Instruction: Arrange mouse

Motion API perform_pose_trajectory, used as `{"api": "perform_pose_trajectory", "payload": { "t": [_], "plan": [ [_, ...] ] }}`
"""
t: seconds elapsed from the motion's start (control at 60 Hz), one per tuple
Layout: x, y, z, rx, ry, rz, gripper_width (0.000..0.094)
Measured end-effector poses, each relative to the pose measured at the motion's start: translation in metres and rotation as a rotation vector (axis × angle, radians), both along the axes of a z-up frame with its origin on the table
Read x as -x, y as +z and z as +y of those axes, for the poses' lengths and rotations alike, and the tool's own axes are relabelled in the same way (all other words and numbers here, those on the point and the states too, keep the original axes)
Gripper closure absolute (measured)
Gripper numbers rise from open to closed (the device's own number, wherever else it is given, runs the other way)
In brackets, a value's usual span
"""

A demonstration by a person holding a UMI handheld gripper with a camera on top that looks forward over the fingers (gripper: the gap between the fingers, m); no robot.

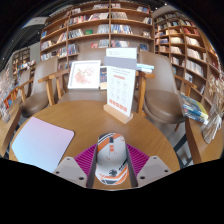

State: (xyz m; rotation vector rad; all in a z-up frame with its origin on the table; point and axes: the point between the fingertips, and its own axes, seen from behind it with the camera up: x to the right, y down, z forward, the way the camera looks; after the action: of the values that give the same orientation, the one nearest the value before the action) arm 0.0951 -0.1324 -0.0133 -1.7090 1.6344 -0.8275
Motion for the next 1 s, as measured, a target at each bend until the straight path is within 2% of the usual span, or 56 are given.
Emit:
{"api": "perform_pose_trajectory", "payload": {
  "t": [0.2, 0.35, 0.55, 0.733, 0.833, 1.0],
  "plan": [
    [0.009, 0.01, 0.003, 0.003, -0.029, 0.036, 0.0498],
    [0.014, 0.067, 0.045, -0.011, 0.025, -0.029, 0.0502],
    [0.018, 0.116, 0.151, -0.052, 0.126, -0.072, 0.0502],
    [0.024, 0.083, 0.24, -0.104, 0.175, -0.007, 0.0503],
    [0.027, 0.047, 0.257, -0.056, 0.187, 0.058, 0.0503],
    [0.028, 0.01, 0.26, -0.016, 0.149, 0.094, 0.0501]
  ]
}}
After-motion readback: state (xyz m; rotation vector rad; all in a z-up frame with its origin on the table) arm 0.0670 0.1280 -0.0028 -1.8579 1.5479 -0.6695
